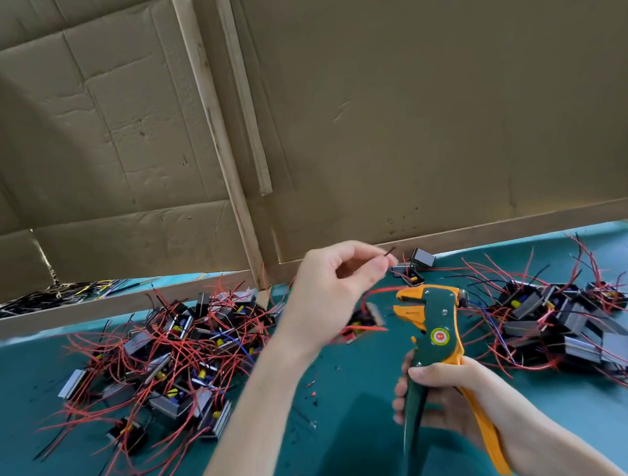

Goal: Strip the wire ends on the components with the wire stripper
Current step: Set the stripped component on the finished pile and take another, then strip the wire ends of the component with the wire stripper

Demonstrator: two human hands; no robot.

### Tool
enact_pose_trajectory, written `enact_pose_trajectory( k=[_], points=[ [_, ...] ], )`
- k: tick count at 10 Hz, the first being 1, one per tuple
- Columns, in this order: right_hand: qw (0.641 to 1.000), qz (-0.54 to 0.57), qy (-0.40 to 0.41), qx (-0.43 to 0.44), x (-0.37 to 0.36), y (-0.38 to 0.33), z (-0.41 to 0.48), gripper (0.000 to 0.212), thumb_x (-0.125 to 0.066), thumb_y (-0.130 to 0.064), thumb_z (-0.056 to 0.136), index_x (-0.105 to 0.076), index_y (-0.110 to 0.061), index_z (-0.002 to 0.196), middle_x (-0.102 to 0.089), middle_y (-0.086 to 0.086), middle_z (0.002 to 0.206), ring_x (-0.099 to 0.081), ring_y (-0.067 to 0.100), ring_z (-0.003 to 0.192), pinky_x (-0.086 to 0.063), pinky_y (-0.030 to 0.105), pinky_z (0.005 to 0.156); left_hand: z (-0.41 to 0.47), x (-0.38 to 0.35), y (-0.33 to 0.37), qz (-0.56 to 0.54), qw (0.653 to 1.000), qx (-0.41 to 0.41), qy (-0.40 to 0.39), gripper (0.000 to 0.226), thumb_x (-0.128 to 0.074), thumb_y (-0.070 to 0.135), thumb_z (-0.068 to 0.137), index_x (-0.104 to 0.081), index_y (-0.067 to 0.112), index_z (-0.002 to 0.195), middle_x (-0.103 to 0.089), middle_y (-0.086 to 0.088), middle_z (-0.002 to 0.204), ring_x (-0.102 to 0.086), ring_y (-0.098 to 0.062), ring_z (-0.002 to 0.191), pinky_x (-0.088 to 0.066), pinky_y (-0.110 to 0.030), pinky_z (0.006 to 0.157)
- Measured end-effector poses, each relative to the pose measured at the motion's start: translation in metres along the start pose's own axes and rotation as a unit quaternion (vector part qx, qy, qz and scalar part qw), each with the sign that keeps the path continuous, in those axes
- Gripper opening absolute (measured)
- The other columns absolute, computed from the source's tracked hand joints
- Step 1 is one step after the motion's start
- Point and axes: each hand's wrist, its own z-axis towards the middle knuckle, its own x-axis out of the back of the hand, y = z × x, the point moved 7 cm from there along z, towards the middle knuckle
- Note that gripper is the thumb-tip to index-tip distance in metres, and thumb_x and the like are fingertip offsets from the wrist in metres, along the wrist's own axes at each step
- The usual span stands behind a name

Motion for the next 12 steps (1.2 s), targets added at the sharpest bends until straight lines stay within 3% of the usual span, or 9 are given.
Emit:
enact_pose_trajectory(
  k=[2,3,4,5,6,7,8,9,12],
  points=[
    [1.0,-0.018,-0.016,-0.009,0.003,0.004,-0.002,0.033,-0.066,0.001,0.055,-0.063,0.005,0.088,-0.063,0.028,0.079,-0.067,0.038,0.063,-0.058,0.045,0.055,0.042,-0.086,0.012,-0.16,0.984,0.032,0.069,0.012,-0.056,0.009,0.094,-0.068,0.007,0.094,-0.065,0.002,0.073,-0.059,-0.008,0.052,-0.054,-0.022,0.058],
    [0.998,0.023,0.008,-0.053,-0.056,0.186,0.037,0.033,-0.068,0.0,0.055,-0.063,0.004,0.088,-0.064,0.027,0.078,-0.068,0.038,0.064,-0.058,0.046,0.056,0.045,-0.136,0.01,-0.169,0.983,0.076,-0.008,0.027,-0.05,0.006,0.097,-0.057,0.0,0.123,-0.065,-0.017,0.11,-0.066,-0.018,0.081,-0.055,-0.036,0.087],
    [0.997,0.056,0.011,-0.059,-0.071,0.178,0.055,0.033,-0.069,0.0,0.055,-0.063,0.004,0.087,-0.064,0.027,0.078,-0.068,0.038,0.064,-0.058,0.046,0.057,0.026,-0.162,-0.006,0.0,0.984,0.092,-0.153,0.059,-0.053,0.019,0.096,-0.027,0.013,0.149,-0.049,-0.012,0.14,-0.056,-0.024,0.117,-0.038,-0.036,0.106],
    [0.992,0.054,-0.028,-0.113,-0.107,0.164,0.066,0.033,-0.07,-0.001,0.056,-0.063,0.003,0.087,-0.064,0.026,0.078,-0.068,0.038,0.065,-0.058,0.046,0.058,0.007,-0.135,-0.016,0.124,0.973,0.038,-0.189,0.046,-0.048,0.011,0.096,-0.042,0.013,0.142,-0.043,-0.009,0.143,-0.05,-0.021,0.122,-0.035,-0.027,0.104],
    [0.981,0.13,0.048,-0.139,0.0,0.042,0.026,0.035,-0.07,-0.002,0.056,-0.06,0.004,0.089,-0.064,0.026,0.076,-0.068,0.038,0.065,-0.058,0.047,0.058,-0.005,-0.076,-0.031,0.215,0.957,0.052,-0.189,0.048,-0.041,-0.01,0.087,-0.06,0.011,0.126,-0.056,-0.009,0.13,-0.054,-0.021,0.115,-0.037,-0.017,0.093],
    [0.998,0.063,0.002,-0.019,0.016,0.019,0.012,0.031,-0.072,-0.003,0.056,-0.064,0.001,0.086,-0.065,0.025,0.078,-0.068,0.039,0.067,-0.058,0.047,0.06,-0.015,-0.008,-0.051,0.348,0.913,0.092,-0.193,0.065,-0.035,-0.018,0.073,-0.066,0.02,0.115,-0.055,-0.005,0.126,-0.052,-0.021,0.113,-0.038,-0.024,0.092],
    [0.998,0.043,0.025,-0.032,0.021,0.016,0.014,0.032,-0.072,-0.003,0.056,-0.064,0.001,0.087,-0.065,0.025,0.078,-0.068,0.039,0.068,-0.058,0.047,0.061,-0.028,0.043,-0.081,0.461,0.838,0.175,-0.236,0.069,-0.034,-0.019,0.073,-0.068,0.034,0.102,-0.047,0.003,0.131,-0.038,-0.021,0.124,-0.033,-0.039,0.104],
    [0.997,0.061,0.039,-0.018,0.028,0.01,0.015,0.032,-0.071,-0.003,0.056,-0.063,0.001,0.087,-0.065,0.025,0.077,-0.068,0.039,0.067,-0.058,0.047,0.06,-0.039,0.062,-0.104,0.486,0.798,0.22,-0.281,0.042,-0.066,-0.002,0.079,-0.067,0.04,0.085,-0.046,0.011,0.13,-0.036,-0.021,0.121,-0.033,-0.042,0.105],
    [0.997,0.064,0.041,-0.016,0.026,0.006,0.014,0.034,-0.074,0.001,0.051,-0.066,0.002,0.084,-0.065,0.025,0.079,-0.069,0.04,0.069,-0.058,0.048,0.062,-0.032,0.06,-0.125,0.374,0.879,0.206,-0.211,0.01,-0.081,0.022,0.076,-0.071,0.025,0.073,-0.07,0.009,0.095,-0.061,-0.005,0.085,-0.048,-0.021,0.079]
  ],
)
